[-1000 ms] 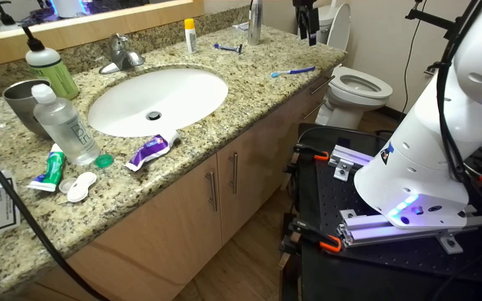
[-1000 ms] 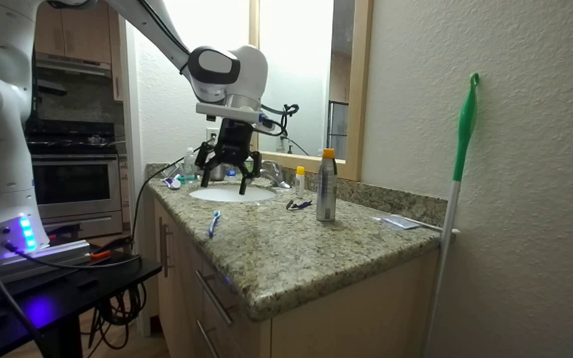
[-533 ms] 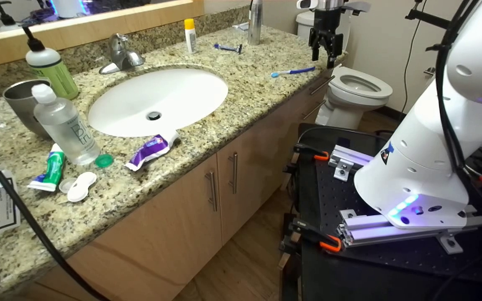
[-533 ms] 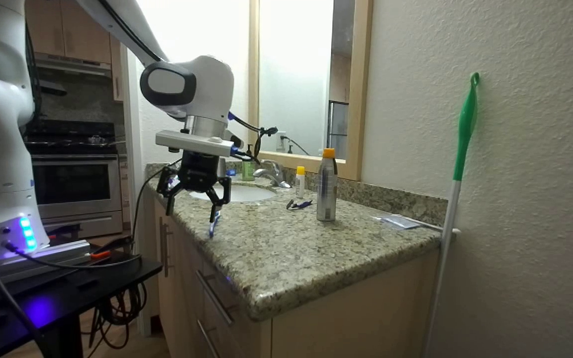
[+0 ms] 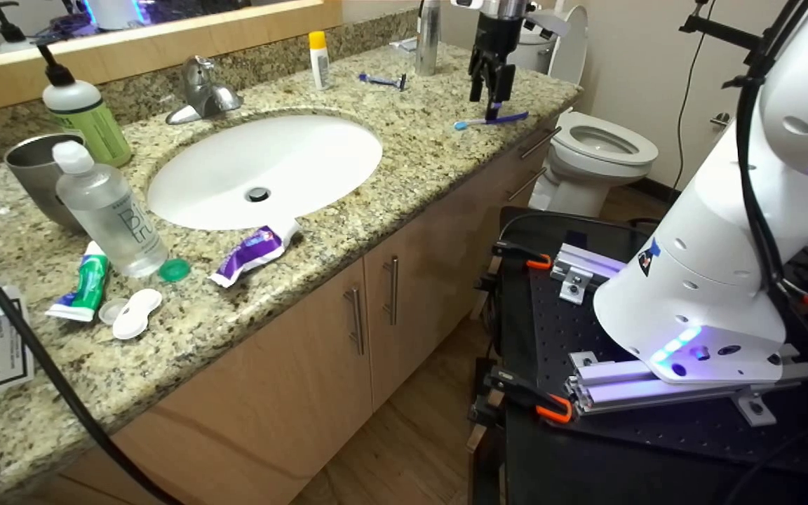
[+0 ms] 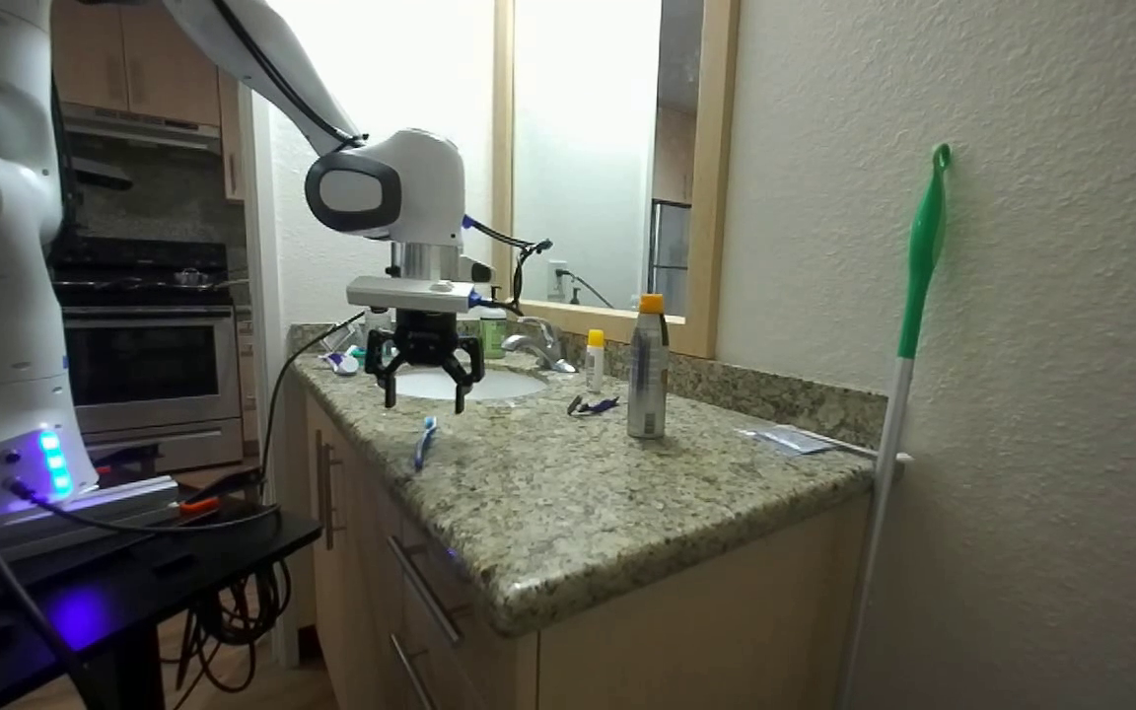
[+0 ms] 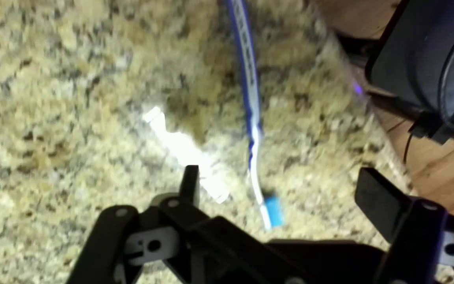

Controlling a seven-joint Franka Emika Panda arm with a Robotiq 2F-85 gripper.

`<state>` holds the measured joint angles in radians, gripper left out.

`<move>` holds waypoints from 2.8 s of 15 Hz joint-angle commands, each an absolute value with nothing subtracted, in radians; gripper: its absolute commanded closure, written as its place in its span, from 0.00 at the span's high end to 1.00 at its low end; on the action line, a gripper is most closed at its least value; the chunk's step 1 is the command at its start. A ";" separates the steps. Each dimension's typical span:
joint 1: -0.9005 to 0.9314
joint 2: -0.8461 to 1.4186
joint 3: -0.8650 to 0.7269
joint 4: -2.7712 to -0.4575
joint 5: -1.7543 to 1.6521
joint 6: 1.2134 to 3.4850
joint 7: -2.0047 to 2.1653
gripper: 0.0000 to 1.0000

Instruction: Pick up the toothbrush from the countertop and put it in the silver cup.

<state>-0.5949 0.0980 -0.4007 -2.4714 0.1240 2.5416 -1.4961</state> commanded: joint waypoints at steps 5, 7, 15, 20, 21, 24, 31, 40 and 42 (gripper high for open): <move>-0.551 0.152 -0.405 -2.450 0.116 2.585 -1.392 1.00; -0.543 0.191 -0.424 -2.423 0.024 2.570 -1.271 1.00; -0.552 0.214 -0.404 -2.425 0.036 2.587 -1.250 1.00; -0.558 0.195 -0.403 -2.441 0.033 2.586 -1.260 1.00; -0.556 0.198 -0.401 -2.438 0.034 2.585 -1.254 1.00; -0.557 0.213 -0.390 -2.433 0.058 2.599 -1.260 0.67; -0.561 0.217 -0.388 -2.421 0.060 2.613 -1.270 0.18; -0.548 0.183 -0.398 -2.415 0.029 2.533 -1.233 0.02; -0.552 0.076 -0.381 -2.450 0.073 2.447 -1.291 0.02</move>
